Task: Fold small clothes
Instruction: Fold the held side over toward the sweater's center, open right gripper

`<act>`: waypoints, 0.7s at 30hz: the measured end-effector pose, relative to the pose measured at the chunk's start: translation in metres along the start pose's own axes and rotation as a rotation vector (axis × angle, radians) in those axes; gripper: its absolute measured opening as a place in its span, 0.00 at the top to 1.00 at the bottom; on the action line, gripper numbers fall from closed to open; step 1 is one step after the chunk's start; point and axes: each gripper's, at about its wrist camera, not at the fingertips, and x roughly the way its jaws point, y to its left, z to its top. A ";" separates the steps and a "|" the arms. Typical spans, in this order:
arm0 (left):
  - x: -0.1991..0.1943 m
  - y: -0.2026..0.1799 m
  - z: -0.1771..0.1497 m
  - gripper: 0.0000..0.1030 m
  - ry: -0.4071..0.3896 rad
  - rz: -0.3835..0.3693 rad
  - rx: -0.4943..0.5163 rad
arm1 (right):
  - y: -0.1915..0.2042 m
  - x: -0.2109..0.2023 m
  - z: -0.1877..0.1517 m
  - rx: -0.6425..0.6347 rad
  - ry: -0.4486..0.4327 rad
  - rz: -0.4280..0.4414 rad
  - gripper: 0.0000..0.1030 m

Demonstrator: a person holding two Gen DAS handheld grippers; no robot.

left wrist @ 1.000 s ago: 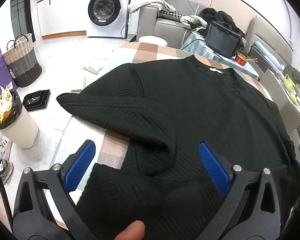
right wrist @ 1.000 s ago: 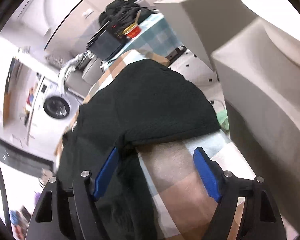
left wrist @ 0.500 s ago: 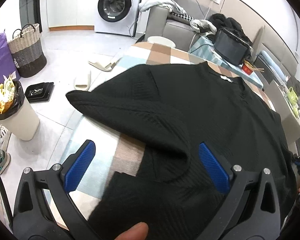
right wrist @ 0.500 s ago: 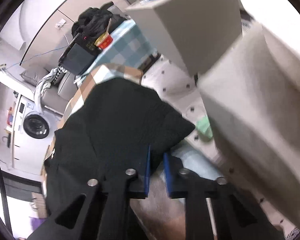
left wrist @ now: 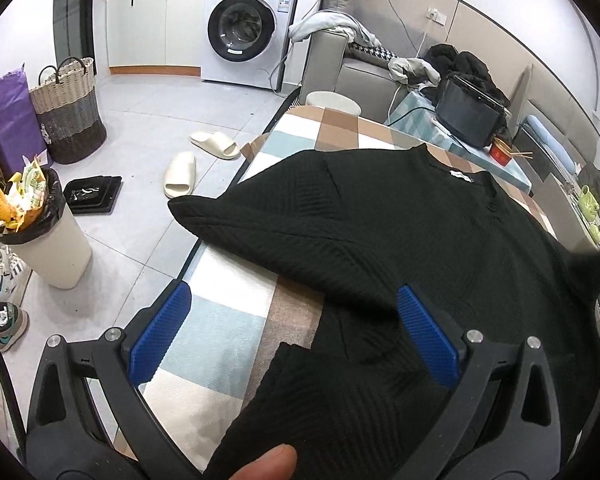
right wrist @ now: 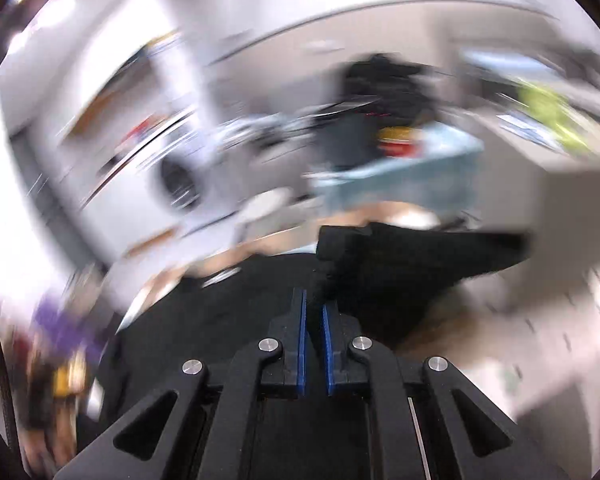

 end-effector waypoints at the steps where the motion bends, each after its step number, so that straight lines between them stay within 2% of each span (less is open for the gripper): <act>1: -0.001 0.000 0.000 0.01 -0.003 0.001 -0.003 | 0.019 0.008 -0.005 -0.071 0.056 0.044 0.93; 3: -0.003 0.003 -0.002 0.01 -0.002 -0.001 -0.011 | 0.048 0.025 -0.025 -0.175 0.189 0.126 0.93; 4: -0.003 0.003 -0.003 0.01 -0.001 0.000 -0.015 | 0.055 0.033 -0.034 -0.212 0.247 0.132 0.93; 6: -0.004 0.006 -0.004 0.01 -0.001 0.002 -0.023 | 0.060 0.051 -0.057 -0.270 0.389 0.097 0.92; 9: -0.003 0.006 -0.004 0.01 0.003 0.006 -0.024 | 0.053 0.061 -0.073 -0.270 0.494 0.044 0.81; 11: -0.002 0.006 -0.004 0.01 0.004 0.007 -0.023 | 0.041 0.058 -0.073 -0.243 0.490 0.014 0.75; 13: -0.002 0.007 -0.004 0.01 0.003 0.006 -0.025 | 0.029 0.049 -0.070 -0.192 0.462 -0.001 0.61; 16: -0.001 0.007 -0.005 0.01 0.009 0.002 -0.030 | 0.009 0.033 -0.059 -0.121 0.382 -0.028 0.46; 18: 0.002 0.009 -0.006 0.01 0.013 0.003 -0.036 | -0.002 0.039 -0.048 -0.078 0.367 -0.125 0.44; 21: 0.007 0.015 -0.007 0.01 0.030 0.012 -0.060 | -0.022 0.064 -0.054 -0.047 0.423 -0.200 0.45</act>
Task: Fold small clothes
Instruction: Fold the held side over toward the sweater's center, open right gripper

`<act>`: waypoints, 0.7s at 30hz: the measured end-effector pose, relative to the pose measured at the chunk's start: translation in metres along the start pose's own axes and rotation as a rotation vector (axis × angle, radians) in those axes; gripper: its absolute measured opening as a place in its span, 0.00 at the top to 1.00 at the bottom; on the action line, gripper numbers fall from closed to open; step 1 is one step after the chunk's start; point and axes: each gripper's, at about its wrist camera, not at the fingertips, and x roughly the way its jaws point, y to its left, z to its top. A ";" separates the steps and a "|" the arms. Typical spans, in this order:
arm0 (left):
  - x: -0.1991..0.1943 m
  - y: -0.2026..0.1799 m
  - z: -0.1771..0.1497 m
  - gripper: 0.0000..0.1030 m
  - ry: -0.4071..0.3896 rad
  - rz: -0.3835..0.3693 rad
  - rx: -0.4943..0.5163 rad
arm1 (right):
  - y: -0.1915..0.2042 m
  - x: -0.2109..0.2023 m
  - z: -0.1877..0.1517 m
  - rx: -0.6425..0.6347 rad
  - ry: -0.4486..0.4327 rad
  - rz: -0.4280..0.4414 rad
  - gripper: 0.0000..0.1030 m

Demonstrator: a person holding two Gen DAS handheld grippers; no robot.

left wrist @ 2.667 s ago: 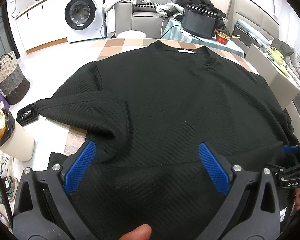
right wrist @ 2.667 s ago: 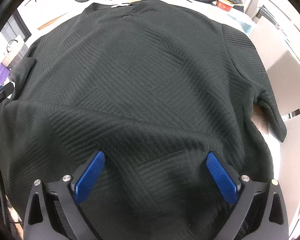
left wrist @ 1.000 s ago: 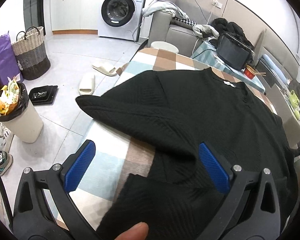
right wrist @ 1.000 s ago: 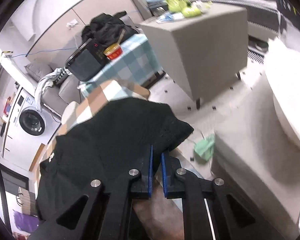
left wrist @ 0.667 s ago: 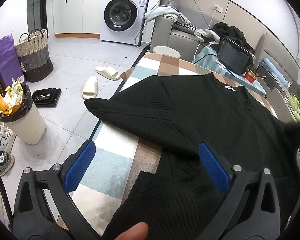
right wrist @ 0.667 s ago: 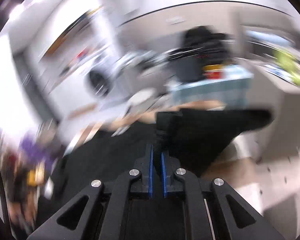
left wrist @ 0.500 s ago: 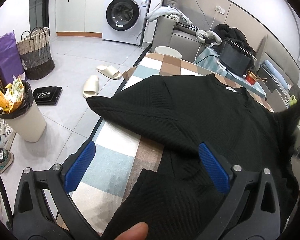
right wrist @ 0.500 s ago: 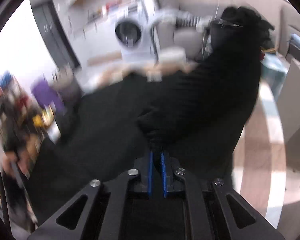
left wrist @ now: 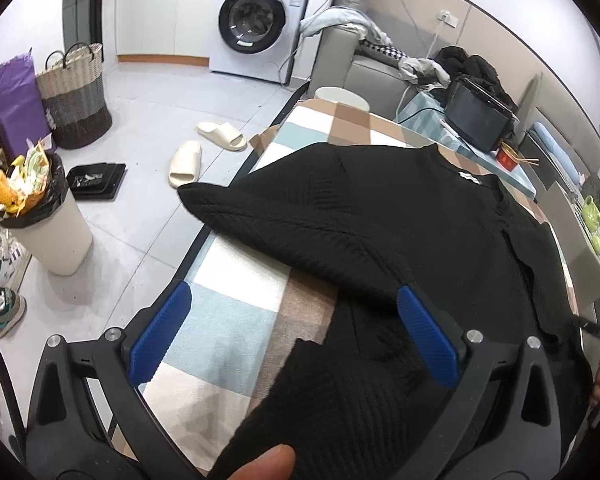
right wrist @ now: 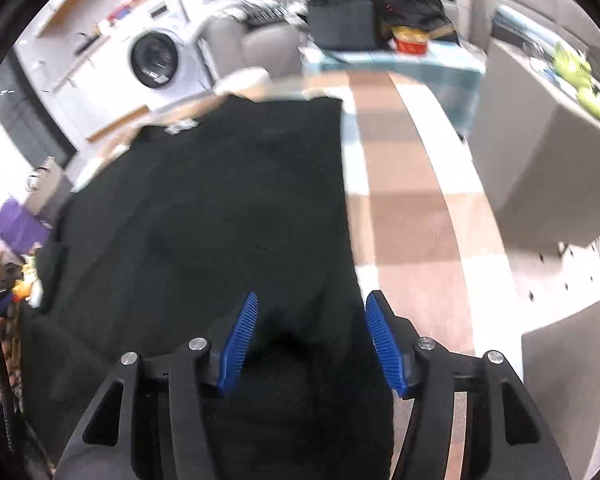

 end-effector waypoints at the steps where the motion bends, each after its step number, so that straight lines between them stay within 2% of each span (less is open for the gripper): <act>1: 0.002 0.003 0.000 0.01 0.005 0.000 -0.010 | 0.001 0.006 -0.002 -0.005 0.017 -0.006 0.50; 2: 0.002 0.008 0.000 0.01 0.010 0.000 -0.023 | 0.005 0.013 -0.004 -0.021 0.028 -0.031 0.51; 4: 0.004 0.018 0.001 0.01 0.012 0.000 -0.046 | 0.008 0.014 -0.005 -0.061 0.017 -0.074 0.69; 6: 0.007 0.030 0.004 0.01 0.023 0.004 -0.089 | 0.001 0.014 -0.001 -0.029 0.020 -0.084 0.72; 8: 0.007 0.035 0.006 0.01 0.033 -0.002 -0.115 | -0.010 0.012 0.001 0.024 0.017 -0.143 0.71; 9: 0.006 0.035 0.007 0.01 0.033 -0.016 -0.116 | -0.012 0.010 0.001 0.040 0.014 -0.135 0.71; 11: 0.002 0.027 0.009 0.01 0.026 -0.025 -0.096 | -0.008 -0.004 -0.001 0.037 -0.023 -0.099 0.66; 13: 0.001 0.006 0.010 0.01 0.020 -0.034 -0.022 | 0.001 -0.012 -0.003 0.016 -0.046 -0.090 0.55; 16: 0.009 -0.032 0.010 0.01 0.030 -0.018 0.099 | 0.010 -0.021 -0.008 -0.007 -0.059 -0.044 0.54; 18: 0.023 -0.061 0.008 0.01 0.071 -0.011 0.188 | 0.015 -0.025 -0.012 -0.024 -0.060 -0.024 0.50; 21: 0.044 -0.083 0.001 0.02 0.134 -0.008 0.239 | 0.029 -0.024 -0.019 -0.041 -0.057 -0.013 0.48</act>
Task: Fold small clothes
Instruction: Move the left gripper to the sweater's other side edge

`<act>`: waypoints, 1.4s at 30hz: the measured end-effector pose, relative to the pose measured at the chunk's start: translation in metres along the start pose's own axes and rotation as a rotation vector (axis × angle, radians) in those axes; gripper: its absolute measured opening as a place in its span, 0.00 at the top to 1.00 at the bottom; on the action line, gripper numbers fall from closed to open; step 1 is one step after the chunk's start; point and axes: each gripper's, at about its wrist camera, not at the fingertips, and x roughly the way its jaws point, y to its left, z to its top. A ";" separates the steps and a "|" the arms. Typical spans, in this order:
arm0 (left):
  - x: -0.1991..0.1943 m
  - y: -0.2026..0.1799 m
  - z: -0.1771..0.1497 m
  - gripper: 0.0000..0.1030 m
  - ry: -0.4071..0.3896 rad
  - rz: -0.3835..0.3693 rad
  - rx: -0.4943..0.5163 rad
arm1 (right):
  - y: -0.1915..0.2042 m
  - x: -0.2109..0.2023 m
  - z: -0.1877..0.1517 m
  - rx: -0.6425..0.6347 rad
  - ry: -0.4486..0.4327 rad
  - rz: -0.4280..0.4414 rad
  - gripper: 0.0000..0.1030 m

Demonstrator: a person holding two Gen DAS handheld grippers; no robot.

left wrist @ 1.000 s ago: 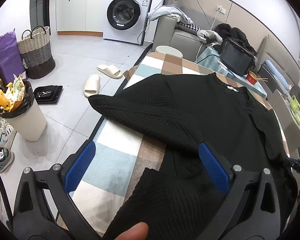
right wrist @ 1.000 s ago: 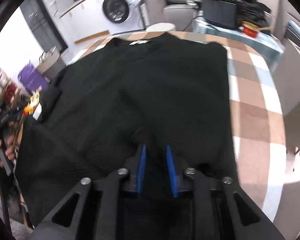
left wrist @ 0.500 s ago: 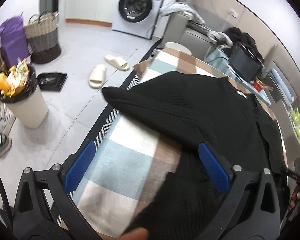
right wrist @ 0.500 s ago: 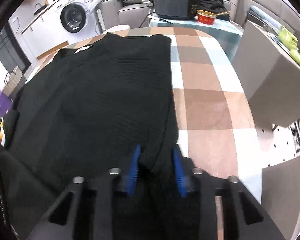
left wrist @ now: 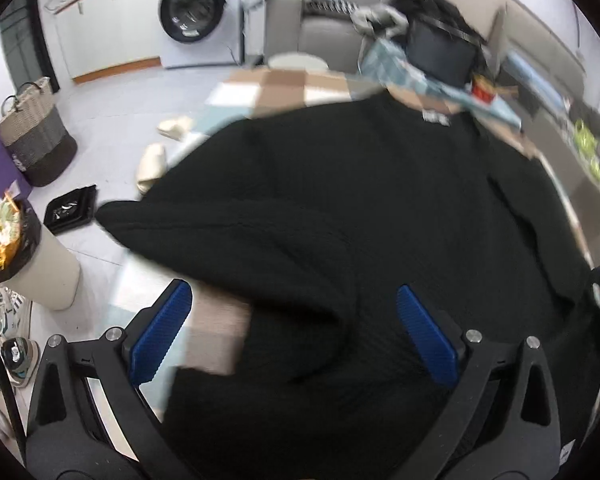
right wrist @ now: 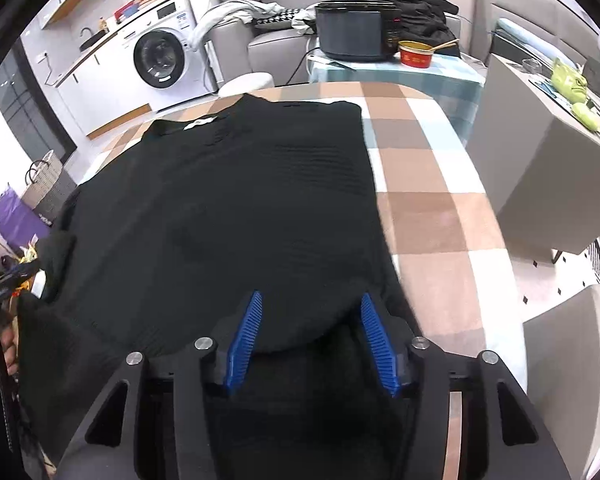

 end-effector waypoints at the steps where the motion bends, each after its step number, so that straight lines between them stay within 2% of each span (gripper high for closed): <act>1: 0.009 -0.005 0.000 0.08 0.023 0.012 0.002 | 0.001 0.000 -0.003 -0.006 0.003 0.002 0.48; 2: 0.014 -0.009 -0.001 0.13 0.028 0.016 0.010 | 0.003 0.001 -0.006 -0.006 0.004 0.004 0.48; 4: 0.025 -0.012 -0.004 0.50 0.045 0.076 0.036 | 0.001 0.002 -0.009 0.006 0.007 0.009 0.48; 5: 0.022 -0.008 -0.005 0.54 0.027 0.071 0.027 | -0.001 0.003 -0.010 0.012 0.008 0.012 0.48; 6: 0.016 -0.002 -0.006 0.66 0.007 0.057 0.004 | -0.002 0.003 -0.011 0.017 0.008 0.009 0.48; 7: 0.006 0.008 -0.007 0.70 -0.015 0.047 -0.026 | -0.004 0.005 -0.010 0.024 0.008 0.008 0.48; 8: -0.002 0.018 -0.007 0.70 -0.036 0.051 -0.052 | -0.006 0.004 -0.010 0.030 0.006 0.011 0.48; 12: -0.032 0.076 -0.012 0.68 -0.101 0.151 -0.187 | -0.007 0.001 -0.010 0.041 0.001 0.018 0.48; 14: -0.036 0.108 -0.018 0.67 -0.092 0.181 -0.272 | -0.006 0.001 -0.011 0.043 0.001 0.022 0.48; 15: -0.038 0.122 -0.022 0.65 -0.087 0.167 -0.316 | -0.006 0.001 -0.011 0.044 0.002 0.026 0.48; 17: -0.036 0.139 -0.028 0.50 -0.076 0.113 -0.388 | -0.007 0.002 -0.012 0.046 0.005 0.033 0.48; 19: -0.031 0.148 -0.032 0.28 -0.067 0.061 -0.442 | -0.006 0.003 -0.012 0.050 0.008 0.036 0.48; 23: -0.017 0.160 -0.042 0.25 -0.021 -0.028 -0.529 | -0.005 0.002 -0.013 0.049 0.012 0.038 0.48; 26: 0.003 0.165 -0.047 0.25 0.005 -0.023 -0.543 | -0.005 0.000 -0.014 0.048 0.012 0.032 0.47; 27: 0.009 0.165 -0.046 0.29 0.013 -0.024 -0.537 | -0.005 0.000 -0.014 0.049 0.011 0.030 0.47; 28: 0.016 0.166 -0.044 0.47 0.019 -0.040 -0.540 | -0.005 0.000 -0.014 0.051 0.012 0.027 0.47; 30: 0.022 0.168 -0.047 0.69 0.009 -0.095 -0.556 | -0.006 -0.001 -0.014 0.055 0.008 0.026 0.47; 31: 0.020 0.167 -0.047 0.79 -0.009 -0.083 -0.559 | -0.007 -0.001 -0.014 0.058 0.007 0.026 0.47; 35: -0.002 0.157 -0.033 0.85 -0.100 -0.057 -0.517 | -0.008 -0.003 -0.015 0.070 -0.001 0.028 0.47; 38: -0.023 0.137 -0.009 0.86 -0.169 -0.019 -0.429 | -0.009 -0.004 -0.017 0.078 -0.005 0.037 0.47; 40: -0.036 0.108 0.018 0.86 -0.215 -0.013 -0.335 | -0.008 -0.005 -0.017 0.078 -0.005 0.045 0.47; 42: -0.047 0.067 0.041 0.86 -0.252 -0.055 -0.235 | -0.008 -0.007 -0.018 0.076 -0.008 0.050 0.47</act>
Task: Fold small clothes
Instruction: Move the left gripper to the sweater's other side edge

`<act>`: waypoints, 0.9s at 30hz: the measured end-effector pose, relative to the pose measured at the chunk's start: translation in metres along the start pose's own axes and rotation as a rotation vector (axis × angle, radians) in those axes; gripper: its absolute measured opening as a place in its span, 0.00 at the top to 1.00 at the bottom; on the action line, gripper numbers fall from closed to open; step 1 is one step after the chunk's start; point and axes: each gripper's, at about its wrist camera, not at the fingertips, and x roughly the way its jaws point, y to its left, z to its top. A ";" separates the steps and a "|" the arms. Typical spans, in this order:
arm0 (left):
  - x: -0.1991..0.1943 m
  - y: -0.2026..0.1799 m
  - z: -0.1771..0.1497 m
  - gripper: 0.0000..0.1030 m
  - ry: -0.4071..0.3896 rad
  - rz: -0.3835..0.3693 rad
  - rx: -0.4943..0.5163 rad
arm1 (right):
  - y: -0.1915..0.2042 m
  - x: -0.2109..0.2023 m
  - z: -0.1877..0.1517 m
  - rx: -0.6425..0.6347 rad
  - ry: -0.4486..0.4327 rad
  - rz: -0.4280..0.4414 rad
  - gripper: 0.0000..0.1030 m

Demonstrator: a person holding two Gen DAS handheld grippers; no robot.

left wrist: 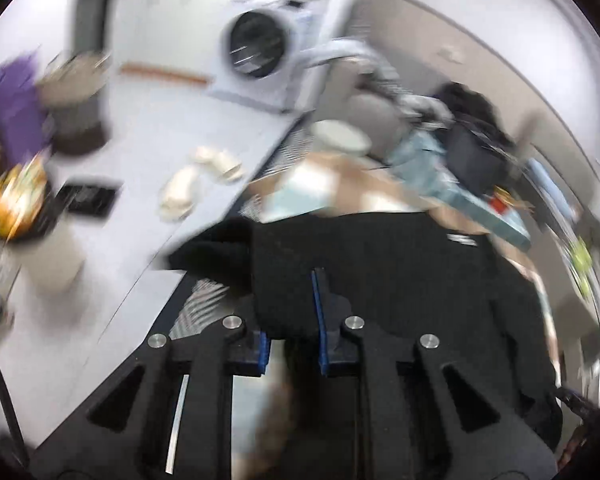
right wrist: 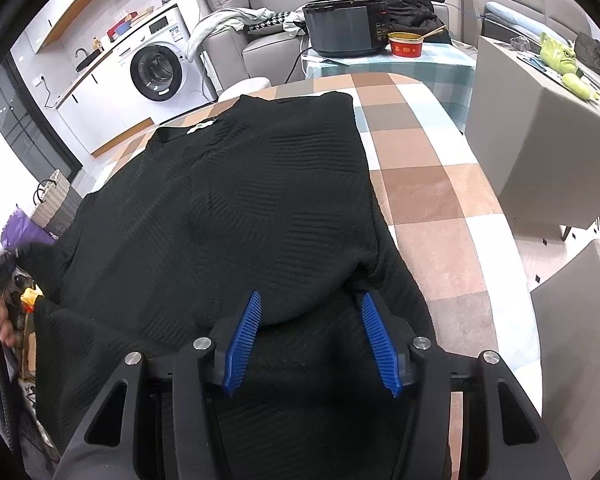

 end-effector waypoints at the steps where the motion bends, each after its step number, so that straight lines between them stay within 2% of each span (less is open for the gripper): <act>1: -0.001 -0.031 0.004 0.86 -0.009 -0.045 0.062 | 0.000 -0.001 0.000 -0.001 -0.001 0.002 0.47; 3: 0.003 -0.082 0.001 0.86 0.015 -0.141 0.170 | -0.001 -0.005 -0.002 0.003 -0.009 0.001 0.47; 5: 0.014 -0.126 -0.012 0.79 0.090 -0.265 0.242 | -0.004 -0.007 -0.003 0.009 -0.015 -0.002 0.47; 6: 0.021 -0.145 -0.025 0.71 0.151 -0.341 0.274 | -0.005 -0.008 -0.003 0.014 -0.016 -0.005 0.47; 7: 0.024 -0.152 -0.032 0.60 0.181 -0.363 0.291 | -0.008 -0.007 -0.004 0.022 -0.012 -0.009 0.47; 8: 0.026 -0.156 -0.040 0.53 0.201 -0.362 0.301 | -0.009 -0.006 -0.004 0.028 -0.007 -0.013 0.47; 10: 0.024 -0.150 -0.048 0.30 0.191 -0.328 0.282 | -0.011 -0.006 -0.007 0.038 -0.003 -0.018 0.47; 11: 0.024 -0.140 -0.049 0.28 0.186 -0.318 0.254 | -0.011 -0.006 -0.008 0.038 -0.001 -0.018 0.47; 13: 0.023 -0.119 -0.051 0.28 0.198 -0.284 0.208 | -0.010 -0.005 -0.009 0.034 0.000 -0.020 0.47; 18: 0.025 -0.050 -0.057 0.28 0.193 -0.096 0.115 | -0.013 0.002 -0.011 0.044 0.023 -0.024 0.47; 20: 0.024 -0.018 -0.063 0.28 0.203 -0.053 0.094 | -0.015 0.000 -0.014 0.043 0.028 -0.027 0.47; 23: 0.021 0.013 -0.074 0.28 0.234 -0.003 0.079 | -0.022 -0.009 -0.021 0.040 0.028 -0.047 0.47; 27: 0.004 0.042 -0.091 0.27 0.238 -0.002 0.049 | -0.036 -0.023 -0.040 0.067 0.043 -0.066 0.41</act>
